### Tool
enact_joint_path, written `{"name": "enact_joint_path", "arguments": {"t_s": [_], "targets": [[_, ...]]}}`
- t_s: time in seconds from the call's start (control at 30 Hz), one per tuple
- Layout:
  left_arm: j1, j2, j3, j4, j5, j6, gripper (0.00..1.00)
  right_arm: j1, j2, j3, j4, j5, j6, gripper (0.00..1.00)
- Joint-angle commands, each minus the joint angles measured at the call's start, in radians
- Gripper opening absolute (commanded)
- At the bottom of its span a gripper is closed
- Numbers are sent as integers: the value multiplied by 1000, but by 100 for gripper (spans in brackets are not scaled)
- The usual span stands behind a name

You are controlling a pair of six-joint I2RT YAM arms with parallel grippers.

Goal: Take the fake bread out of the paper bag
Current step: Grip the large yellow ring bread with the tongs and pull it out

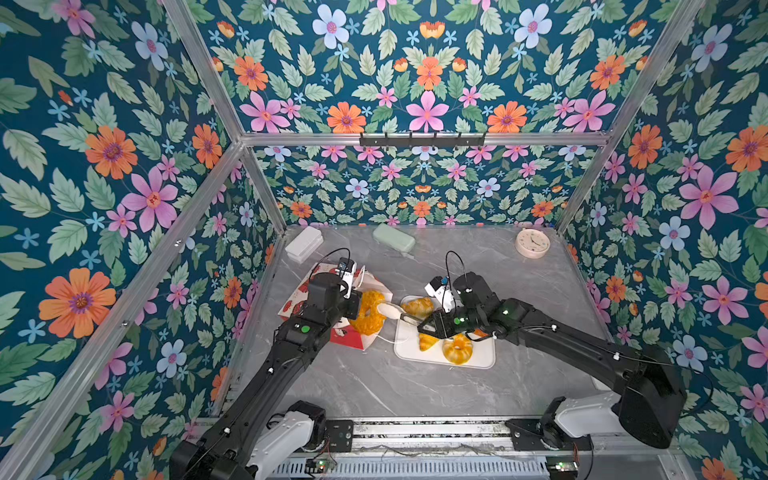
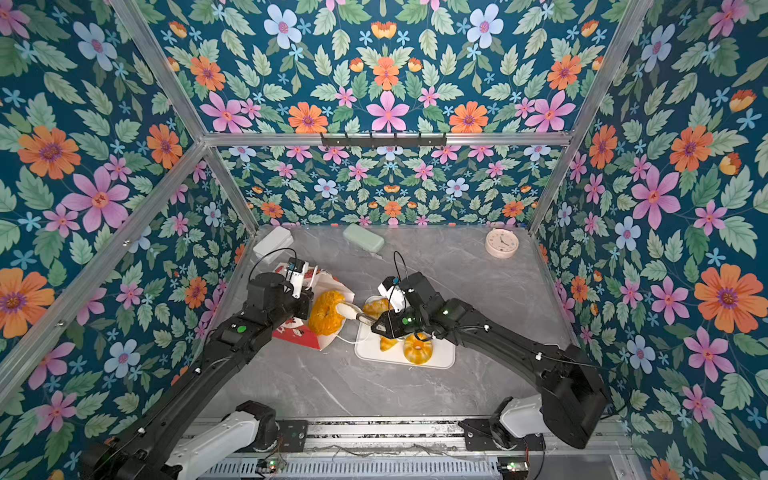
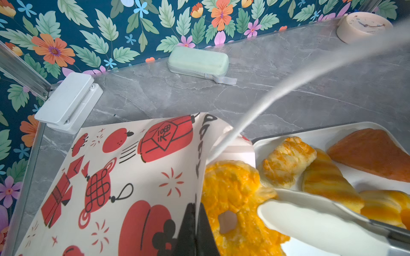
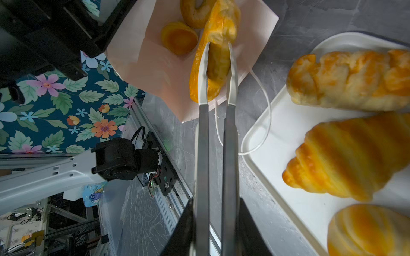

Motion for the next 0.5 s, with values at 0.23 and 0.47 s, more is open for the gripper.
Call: {"name": "enact_joint_path", "arguments": {"t_s": [0.23, 0.47], "targets": [[6, 4, 5, 12, -5, -4, 0, -15, -231, -88, -21, 111, -29, 18], [8, 3, 6, 12, -6, -3, 0, -19, -427, -99, -193, 214, -20, 20]]}}
